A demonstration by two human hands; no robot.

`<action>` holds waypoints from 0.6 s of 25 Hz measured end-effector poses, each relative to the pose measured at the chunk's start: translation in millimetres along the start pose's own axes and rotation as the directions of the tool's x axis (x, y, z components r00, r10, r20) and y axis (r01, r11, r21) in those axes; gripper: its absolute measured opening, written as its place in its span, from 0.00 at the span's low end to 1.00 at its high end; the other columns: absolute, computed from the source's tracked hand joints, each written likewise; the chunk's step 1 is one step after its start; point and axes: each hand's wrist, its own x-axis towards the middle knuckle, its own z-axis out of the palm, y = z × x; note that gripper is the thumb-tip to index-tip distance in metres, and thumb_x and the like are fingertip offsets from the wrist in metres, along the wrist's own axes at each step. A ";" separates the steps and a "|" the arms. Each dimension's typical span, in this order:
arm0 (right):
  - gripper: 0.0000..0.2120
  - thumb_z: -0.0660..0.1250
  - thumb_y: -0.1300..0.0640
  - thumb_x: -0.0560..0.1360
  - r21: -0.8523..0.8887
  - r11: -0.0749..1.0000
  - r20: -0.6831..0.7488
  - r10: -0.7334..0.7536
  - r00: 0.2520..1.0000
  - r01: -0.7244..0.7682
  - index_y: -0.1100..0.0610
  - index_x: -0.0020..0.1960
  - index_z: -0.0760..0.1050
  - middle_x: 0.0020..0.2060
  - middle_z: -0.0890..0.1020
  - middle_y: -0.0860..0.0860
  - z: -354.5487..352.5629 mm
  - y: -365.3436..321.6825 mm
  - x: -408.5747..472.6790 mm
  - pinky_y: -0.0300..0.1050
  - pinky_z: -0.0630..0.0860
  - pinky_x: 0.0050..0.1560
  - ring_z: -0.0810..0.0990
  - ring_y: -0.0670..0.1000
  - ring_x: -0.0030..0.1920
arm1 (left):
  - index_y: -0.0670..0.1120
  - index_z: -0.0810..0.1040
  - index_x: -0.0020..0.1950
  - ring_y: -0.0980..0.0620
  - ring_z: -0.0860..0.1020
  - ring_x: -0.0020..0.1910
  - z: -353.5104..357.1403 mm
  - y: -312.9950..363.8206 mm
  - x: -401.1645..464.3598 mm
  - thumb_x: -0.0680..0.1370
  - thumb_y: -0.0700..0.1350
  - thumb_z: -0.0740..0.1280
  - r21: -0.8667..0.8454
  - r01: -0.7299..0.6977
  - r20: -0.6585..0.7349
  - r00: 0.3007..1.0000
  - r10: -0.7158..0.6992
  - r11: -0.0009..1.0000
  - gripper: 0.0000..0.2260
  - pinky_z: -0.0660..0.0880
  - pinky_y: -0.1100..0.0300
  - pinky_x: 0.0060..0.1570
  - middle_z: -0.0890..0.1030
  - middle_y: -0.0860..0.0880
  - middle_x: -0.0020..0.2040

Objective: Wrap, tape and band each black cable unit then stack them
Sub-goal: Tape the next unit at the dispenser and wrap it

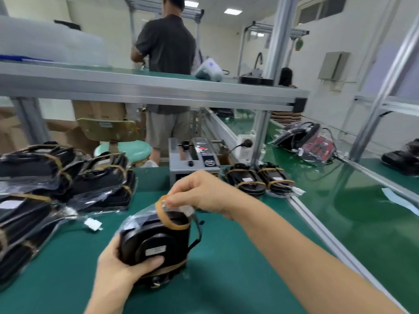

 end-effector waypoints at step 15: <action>0.12 0.59 0.57 0.78 0.168 0.832 0.258 0.481 0.838 -0.529 0.50 0.36 0.68 0.33 0.69 0.48 13.1 61.7 26.6 0.35 0.62 0.32 0.68 0.43 0.31 | 0.56 0.79 0.54 0.57 0.81 0.51 -24.9 54.4 18.4 0.58 0.36 0.81 0.340 -0.328 0.370 0.908 0.195 0.882 0.29 0.74 0.69 0.51 0.83 0.56 0.51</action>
